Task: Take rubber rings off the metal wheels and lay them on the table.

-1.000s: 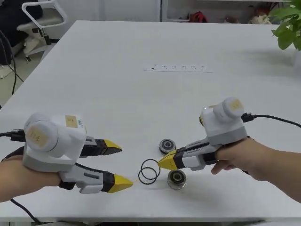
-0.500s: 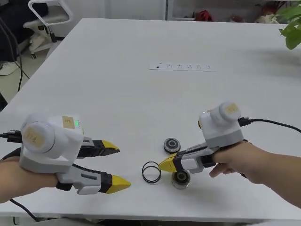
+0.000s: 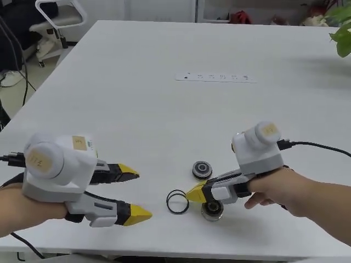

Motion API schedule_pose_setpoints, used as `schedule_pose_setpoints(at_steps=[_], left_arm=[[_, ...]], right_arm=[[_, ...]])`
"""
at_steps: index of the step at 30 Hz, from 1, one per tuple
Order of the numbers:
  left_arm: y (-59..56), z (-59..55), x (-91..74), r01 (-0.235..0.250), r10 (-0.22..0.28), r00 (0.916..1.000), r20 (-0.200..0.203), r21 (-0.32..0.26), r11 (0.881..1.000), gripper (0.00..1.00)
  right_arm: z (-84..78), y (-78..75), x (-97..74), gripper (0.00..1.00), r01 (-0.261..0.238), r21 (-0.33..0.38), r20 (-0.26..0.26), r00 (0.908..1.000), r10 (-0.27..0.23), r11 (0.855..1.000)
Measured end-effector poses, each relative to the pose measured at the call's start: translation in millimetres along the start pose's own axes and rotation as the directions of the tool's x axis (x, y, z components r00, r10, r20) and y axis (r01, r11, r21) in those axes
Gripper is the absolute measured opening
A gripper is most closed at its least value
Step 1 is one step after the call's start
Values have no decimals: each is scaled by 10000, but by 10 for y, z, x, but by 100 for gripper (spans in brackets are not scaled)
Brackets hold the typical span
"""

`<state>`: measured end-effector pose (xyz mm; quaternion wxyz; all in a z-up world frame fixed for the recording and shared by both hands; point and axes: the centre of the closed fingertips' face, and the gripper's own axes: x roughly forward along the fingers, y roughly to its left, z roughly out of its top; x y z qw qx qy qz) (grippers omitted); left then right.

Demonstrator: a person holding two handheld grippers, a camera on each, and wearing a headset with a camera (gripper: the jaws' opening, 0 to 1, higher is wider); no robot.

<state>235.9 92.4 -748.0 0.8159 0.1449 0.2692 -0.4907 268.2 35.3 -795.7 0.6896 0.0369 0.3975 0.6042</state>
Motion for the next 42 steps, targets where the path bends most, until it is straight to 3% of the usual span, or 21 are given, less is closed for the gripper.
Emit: schedule_pose_setpoints(at_steps=[13, 33, 42], left_arm=[[24, -8, -8, -26, 26, 10000, -48, -17, 10000, 52], [41, -19, -28, -44, 44, 9999, -137, 54, 10000, 51], [92, 48, -42, -132, 133, 9999, -84, 150, 9998, 51]], right_arm=[[-11, -36, 14, 0, 221, -221, -48, 9997, -222, 9995], [-64, 19, 16, 20, 221, -718, -470, 9986, -255, 9972], [108, 2, -177, 22, 457, -873, 71, 9990, -452, 9951]])
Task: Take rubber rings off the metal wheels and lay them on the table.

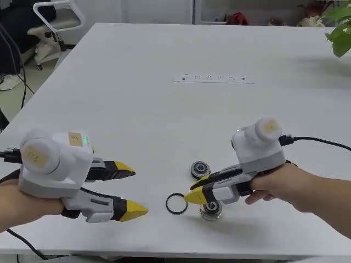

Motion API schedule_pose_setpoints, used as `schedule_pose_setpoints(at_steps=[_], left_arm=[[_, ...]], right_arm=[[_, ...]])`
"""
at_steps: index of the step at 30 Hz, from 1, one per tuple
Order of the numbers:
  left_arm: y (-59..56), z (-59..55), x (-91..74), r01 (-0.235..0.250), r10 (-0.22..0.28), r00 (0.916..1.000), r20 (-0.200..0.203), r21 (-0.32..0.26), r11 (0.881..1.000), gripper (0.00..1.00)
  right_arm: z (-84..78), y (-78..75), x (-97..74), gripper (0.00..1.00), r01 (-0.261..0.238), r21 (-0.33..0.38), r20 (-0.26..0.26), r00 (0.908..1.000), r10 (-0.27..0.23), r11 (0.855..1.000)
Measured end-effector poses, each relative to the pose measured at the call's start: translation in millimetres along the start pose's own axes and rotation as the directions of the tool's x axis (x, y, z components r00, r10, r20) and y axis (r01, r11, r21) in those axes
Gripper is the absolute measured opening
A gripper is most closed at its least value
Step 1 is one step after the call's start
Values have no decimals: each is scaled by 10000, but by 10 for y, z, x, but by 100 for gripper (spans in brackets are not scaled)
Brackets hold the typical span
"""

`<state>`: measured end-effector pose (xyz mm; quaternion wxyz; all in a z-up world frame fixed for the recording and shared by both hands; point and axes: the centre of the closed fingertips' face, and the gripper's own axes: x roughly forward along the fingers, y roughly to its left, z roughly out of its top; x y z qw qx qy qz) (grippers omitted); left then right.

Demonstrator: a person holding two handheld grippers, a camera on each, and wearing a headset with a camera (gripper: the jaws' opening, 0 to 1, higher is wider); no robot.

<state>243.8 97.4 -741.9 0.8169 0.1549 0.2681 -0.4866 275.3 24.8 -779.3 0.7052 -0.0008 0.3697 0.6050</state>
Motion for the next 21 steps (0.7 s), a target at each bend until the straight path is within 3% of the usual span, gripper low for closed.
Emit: schedule_pose_setpoints(at_steps=[11, 21], left_arm=[[100, 204, 40, -86, 83, 9997, 237, 122, 9999, 50], [206, 385, 154, -51, 40, 9996, 296, 378, 9993, 49]], right_arm=[[214, -121, -285, 22, 515, -54, 778, 9957, -509, 9987], [271, -258, -469, 22, 1031, -238, 993, 9900, -1003, 9944]])
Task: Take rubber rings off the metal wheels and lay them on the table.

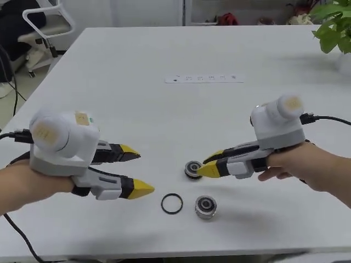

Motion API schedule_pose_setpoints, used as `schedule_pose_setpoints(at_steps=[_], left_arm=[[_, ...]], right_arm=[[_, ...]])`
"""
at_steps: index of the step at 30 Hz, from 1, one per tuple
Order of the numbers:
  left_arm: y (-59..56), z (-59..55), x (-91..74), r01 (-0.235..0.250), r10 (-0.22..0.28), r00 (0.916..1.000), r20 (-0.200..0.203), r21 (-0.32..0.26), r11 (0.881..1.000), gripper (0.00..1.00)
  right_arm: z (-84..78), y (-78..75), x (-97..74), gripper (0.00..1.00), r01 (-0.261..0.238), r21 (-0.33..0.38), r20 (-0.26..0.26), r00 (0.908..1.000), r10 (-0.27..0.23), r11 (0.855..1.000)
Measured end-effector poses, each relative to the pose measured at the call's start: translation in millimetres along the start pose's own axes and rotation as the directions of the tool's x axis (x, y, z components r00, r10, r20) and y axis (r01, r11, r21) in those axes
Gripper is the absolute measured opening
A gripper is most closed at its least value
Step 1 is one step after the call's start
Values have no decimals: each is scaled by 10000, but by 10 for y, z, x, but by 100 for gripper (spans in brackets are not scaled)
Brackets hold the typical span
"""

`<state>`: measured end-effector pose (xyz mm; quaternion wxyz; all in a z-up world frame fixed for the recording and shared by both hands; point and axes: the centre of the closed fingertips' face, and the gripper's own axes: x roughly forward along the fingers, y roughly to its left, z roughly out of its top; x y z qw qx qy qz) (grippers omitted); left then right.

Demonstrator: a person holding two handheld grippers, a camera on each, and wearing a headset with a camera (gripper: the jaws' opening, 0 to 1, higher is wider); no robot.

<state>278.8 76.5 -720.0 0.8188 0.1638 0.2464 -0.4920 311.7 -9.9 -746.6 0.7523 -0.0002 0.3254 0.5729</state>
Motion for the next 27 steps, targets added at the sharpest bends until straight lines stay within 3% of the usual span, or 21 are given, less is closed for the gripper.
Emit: schedule_pose_setpoints(at_steps=[9, 27], left_arm=[[140, 104, 107, -15, 15, 10000, 92, 20, 10000, 49], [269, 67, 357, 167, -168, 9998, -104, -56, 9998, 47]], right_arm=[[1, -103, -49, 22, 316, -270, -82, 9995, -319, 9991], [-169, -261, 12, 23, 637, -1238, -488, 9963, -702, 9903]])
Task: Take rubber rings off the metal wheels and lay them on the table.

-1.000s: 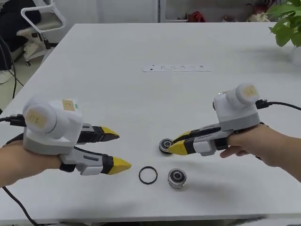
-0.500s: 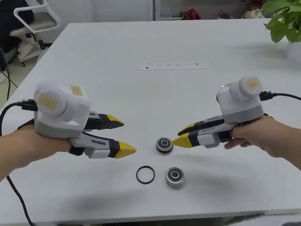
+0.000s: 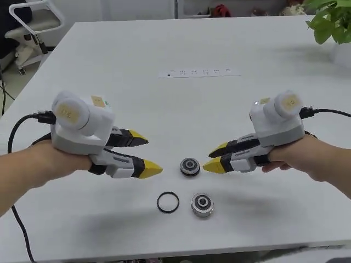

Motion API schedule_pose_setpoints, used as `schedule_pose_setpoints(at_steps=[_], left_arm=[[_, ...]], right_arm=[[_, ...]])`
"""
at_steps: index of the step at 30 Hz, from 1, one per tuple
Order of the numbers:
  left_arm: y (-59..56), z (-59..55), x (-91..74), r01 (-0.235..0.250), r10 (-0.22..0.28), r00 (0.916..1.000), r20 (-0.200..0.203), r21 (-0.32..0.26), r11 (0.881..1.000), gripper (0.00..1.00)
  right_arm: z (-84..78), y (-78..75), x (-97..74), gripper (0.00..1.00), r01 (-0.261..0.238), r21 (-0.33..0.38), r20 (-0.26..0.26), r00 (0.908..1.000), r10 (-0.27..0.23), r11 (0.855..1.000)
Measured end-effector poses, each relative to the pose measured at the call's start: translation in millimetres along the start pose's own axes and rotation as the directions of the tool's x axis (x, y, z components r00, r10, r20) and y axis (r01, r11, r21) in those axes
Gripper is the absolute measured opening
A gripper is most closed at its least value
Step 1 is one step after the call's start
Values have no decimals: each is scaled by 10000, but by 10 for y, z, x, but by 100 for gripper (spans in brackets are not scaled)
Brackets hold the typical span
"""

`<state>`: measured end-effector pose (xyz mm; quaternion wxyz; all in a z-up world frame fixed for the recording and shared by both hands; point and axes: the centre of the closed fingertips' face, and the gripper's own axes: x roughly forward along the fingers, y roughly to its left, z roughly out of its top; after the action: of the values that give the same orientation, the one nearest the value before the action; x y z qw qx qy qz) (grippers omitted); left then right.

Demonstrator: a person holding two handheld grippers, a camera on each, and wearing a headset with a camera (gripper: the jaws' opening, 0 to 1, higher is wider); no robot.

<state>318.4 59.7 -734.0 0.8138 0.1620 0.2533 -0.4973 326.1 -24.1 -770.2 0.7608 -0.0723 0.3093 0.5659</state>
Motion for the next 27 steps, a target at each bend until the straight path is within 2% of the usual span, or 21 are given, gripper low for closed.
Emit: schedule_pose_setpoints(at_steps=[12, 27], left_arm=[[13, -36, 181, 217, -217, 9997, -72, -17, 9998, 45], [-45, -55, 382, 542, -542, 9983, -201, 29, 9985, 41]], right_arm=[[-95, -71, 102, 25, 24, -290, -119, 9999, -27, 9996], [-141, -111, 223, 28, -50, -511, -191, 9998, 41, 9987]])
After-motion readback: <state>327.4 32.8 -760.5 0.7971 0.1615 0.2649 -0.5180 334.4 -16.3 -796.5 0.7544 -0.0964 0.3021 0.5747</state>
